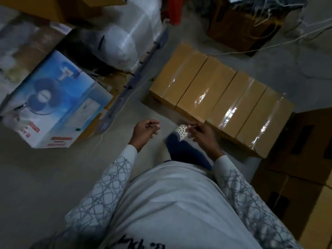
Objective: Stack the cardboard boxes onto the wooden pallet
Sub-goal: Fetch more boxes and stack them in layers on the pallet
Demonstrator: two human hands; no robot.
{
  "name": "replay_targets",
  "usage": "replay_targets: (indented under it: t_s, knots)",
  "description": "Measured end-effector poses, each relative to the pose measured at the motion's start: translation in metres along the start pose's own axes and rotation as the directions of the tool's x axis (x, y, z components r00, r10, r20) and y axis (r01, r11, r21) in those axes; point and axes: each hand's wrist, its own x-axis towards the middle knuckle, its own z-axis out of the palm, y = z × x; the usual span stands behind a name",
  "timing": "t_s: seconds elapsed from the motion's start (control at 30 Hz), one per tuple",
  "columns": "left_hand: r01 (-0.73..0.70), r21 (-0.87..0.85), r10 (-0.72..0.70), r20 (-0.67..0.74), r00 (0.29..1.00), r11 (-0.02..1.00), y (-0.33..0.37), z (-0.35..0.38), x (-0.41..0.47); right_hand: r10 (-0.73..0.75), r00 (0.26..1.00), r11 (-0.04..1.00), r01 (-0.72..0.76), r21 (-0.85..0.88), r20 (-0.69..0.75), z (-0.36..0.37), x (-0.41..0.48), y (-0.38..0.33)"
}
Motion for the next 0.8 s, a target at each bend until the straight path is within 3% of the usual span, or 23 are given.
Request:
replay_targets:
  t_s: [0.17,0.27,0.43,0.57,0.67,0.73,0.8]
  knots:
    - [0.064,0.047,-0.066,0.029,0.997,0.997,0.069,-0.014,0.077,0.098,0.990,0.990,-0.086,0.112,-0.103,-0.028,0.102,-0.060]
    - [0.054,0.078,-0.060,0.077,0.995,0.996,0.110,-0.026,0.131,0.120,0.979,0.991,-0.108,0.076,-0.164,-0.039,0.158,-0.091]
    - [0.138,0.111,-0.151,0.118,0.982,0.984,0.145,-0.031,0.266,0.287,0.938,0.958,-0.281,0.058,-0.193,-0.036,0.273,-0.096]
    - [0.276,0.241,-0.314,0.138,0.939,0.930,0.090,-0.004,0.427,0.412,0.885,0.911,-0.394,0.123,-0.219,-0.013,0.401,-0.029]
    - [0.339,0.493,-0.414,0.046,0.909,0.801,0.014,0.026,0.577,0.502,0.826,0.865,-0.470,0.176,-0.256,0.010,0.507,0.048]
    - [0.322,0.642,-0.363,-0.073,0.929,0.695,-0.033,0.046,0.666,0.500,0.812,0.866,-0.480,0.143,-0.300,0.026,0.570,0.099]
    - [0.276,0.668,-0.247,-0.141,0.959,0.691,-0.064,0.069,0.735,0.491,0.800,0.862,-0.504,0.059,-0.346,0.039,0.625,0.141]
